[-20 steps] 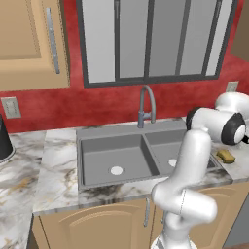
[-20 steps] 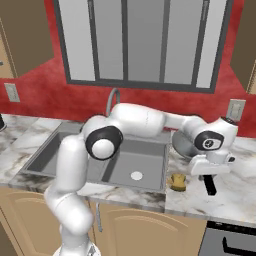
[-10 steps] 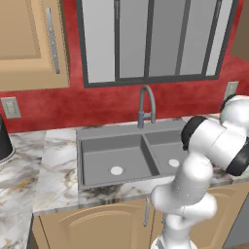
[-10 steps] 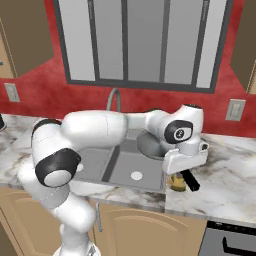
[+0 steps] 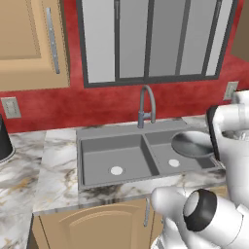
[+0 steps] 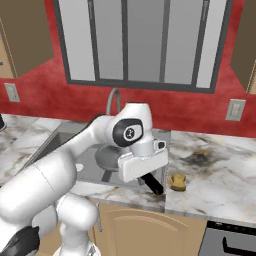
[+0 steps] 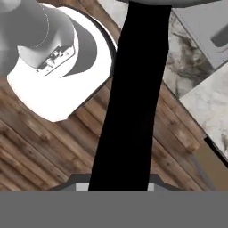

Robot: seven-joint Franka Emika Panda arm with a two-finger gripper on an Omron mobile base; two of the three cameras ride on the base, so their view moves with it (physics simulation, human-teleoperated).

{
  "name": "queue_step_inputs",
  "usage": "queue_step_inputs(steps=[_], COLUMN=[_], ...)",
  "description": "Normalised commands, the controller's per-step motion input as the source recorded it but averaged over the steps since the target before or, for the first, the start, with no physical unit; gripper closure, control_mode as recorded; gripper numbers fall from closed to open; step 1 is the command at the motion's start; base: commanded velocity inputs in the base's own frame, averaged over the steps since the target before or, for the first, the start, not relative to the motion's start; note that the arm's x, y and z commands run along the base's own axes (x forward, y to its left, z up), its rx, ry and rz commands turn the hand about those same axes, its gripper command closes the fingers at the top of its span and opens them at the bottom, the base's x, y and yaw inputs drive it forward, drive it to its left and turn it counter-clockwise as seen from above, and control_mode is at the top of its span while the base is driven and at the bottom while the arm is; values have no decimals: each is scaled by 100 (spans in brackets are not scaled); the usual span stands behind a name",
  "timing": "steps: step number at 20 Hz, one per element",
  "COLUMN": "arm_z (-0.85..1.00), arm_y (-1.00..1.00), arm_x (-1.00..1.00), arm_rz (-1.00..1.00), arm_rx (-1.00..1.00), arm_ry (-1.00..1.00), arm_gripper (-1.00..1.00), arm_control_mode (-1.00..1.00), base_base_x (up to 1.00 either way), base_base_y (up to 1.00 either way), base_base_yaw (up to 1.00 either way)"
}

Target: Pick the pan and sponge and place them into the sink. Then turn on the water.

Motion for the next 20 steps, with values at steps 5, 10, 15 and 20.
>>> queue_step_inputs(steps=[5,10,15,20], arm_z=[40,15,8,17], arm_y=[100,100,94,52], arm_x=[-5,0,20,61], arm_rz=[10,12,10,1], arm_rx=[0,0,0,3], arm_ry=[17,22,23,18], arm_gripper=[100,100,100,100], arm_control_mode=[-100,-100,-100,-100], base_base_x=[0,0,0,0], base_base_y=[0,0,0,0], base_base_yaw=[0,0,0,0])
